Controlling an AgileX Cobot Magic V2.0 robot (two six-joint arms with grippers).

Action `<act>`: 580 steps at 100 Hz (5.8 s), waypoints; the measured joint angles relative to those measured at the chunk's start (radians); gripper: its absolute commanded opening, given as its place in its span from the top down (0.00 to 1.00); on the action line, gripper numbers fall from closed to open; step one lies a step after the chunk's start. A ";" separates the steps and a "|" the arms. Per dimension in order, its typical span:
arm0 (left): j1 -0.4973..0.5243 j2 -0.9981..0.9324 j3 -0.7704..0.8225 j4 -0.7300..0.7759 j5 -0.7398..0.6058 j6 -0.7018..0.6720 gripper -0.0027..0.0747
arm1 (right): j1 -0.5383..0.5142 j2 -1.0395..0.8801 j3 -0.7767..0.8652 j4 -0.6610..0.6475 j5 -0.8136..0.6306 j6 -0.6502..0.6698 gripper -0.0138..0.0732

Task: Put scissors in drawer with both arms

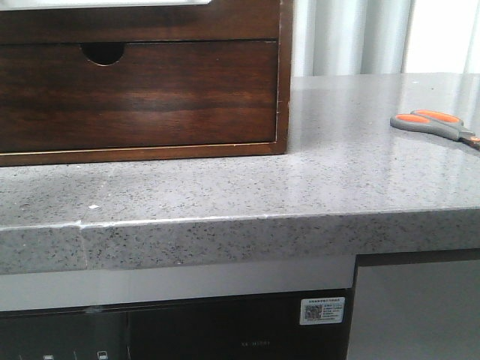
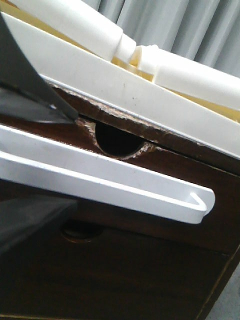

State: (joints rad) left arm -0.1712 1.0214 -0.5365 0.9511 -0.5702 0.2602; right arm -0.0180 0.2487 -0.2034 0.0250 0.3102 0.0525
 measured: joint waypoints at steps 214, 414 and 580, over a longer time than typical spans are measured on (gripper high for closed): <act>-0.007 -0.083 0.076 0.050 0.056 0.114 0.99 | 0.000 0.000 0.000 0.002 0.004 0.000 0.92; -0.008 -0.611 0.199 -0.183 0.020 -0.350 0.58 | 0.000 0.673 -0.468 -0.025 0.057 0.000 0.39; -0.008 -0.660 0.199 -0.187 0.086 -0.365 0.58 | 0.002 1.579 -1.271 -0.043 0.700 -0.150 0.39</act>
State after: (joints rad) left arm -0.1790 0.3615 -0.3378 0.7639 -0.4841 -0.1045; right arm -0.0161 1.8277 -1.4741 -0.0176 1.0106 -0.0979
